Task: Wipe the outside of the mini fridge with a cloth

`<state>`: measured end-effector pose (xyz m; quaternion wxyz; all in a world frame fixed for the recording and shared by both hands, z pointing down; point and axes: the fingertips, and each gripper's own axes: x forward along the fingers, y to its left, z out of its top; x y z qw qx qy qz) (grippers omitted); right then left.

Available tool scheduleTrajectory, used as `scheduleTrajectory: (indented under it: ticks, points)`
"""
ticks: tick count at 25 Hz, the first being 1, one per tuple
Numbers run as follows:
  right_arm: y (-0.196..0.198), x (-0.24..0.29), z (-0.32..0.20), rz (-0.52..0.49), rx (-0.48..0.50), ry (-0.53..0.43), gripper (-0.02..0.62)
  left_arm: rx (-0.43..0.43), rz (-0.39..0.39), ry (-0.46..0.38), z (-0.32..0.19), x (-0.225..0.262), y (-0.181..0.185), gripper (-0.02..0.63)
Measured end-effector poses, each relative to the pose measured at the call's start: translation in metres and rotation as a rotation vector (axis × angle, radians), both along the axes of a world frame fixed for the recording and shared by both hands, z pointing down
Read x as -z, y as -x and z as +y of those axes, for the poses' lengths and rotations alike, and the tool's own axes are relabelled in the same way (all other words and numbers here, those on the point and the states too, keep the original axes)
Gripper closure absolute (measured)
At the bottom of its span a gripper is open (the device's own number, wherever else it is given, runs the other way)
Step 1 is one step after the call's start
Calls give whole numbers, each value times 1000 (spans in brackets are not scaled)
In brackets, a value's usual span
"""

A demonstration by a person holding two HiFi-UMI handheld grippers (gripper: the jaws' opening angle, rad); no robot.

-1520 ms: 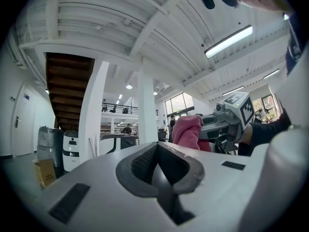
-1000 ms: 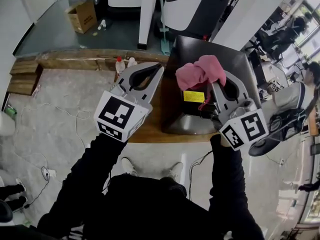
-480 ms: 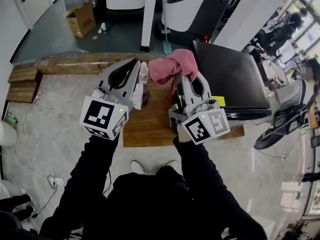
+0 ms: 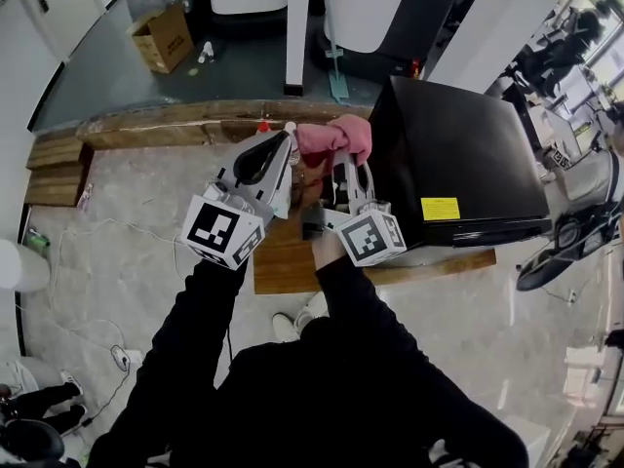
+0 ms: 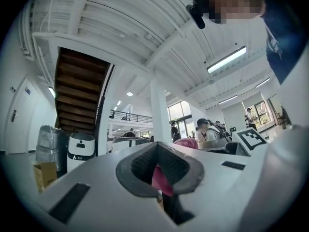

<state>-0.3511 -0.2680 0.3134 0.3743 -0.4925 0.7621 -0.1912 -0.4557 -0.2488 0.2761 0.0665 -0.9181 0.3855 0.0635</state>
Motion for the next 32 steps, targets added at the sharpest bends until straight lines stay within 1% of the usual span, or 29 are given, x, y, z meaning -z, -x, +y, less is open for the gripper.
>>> scheduleTrajectory:
  ticks: [6, 9, 12, 15, 16, 19, 23, 27, 30, 32]
  points:
    - [-16, -23, -42, -226, 6, 46, 581, -11, -10, 20, -42, -21, -11, 600]
    - [-30, -39, -62, -301, -19, 78, 581, -25, -27, 24, -60, -29, -21, 600]
    - [-44, -56, -77, -354, -67, 126, 581, -52, -35, 20, -73, -32, -28, 600]
    - [-59, -85, -85, -429, -158, 246, 581, -83, -32, 31, -89, -38, -36, 600]
    - [-64, -92, -87, -449, -187, 263, 581, -97, -34, 35, -93, -41, -39, 600]
    - [-77, -102, -92, -487, -263, 252, 581, -146, -40, 45, -106, -51, -45, 600]
    - [-98, -108, -98, -565, -331, 193, 581, -219, -55, 58, -118, -60, -56, 600]
    - [-115, -124, -97, -629, -422, 198, 581, -289, -71, 67, -126, -67, -63, 600]
    - [-122, -127, -102, -685, -447, 141, 580, -337, -73, 84, -134, -80, -68, 600]
    - [-123, -131, -105, -708, -460, 122, 580, -370, -78, 92, -138, -88, -73, 600]
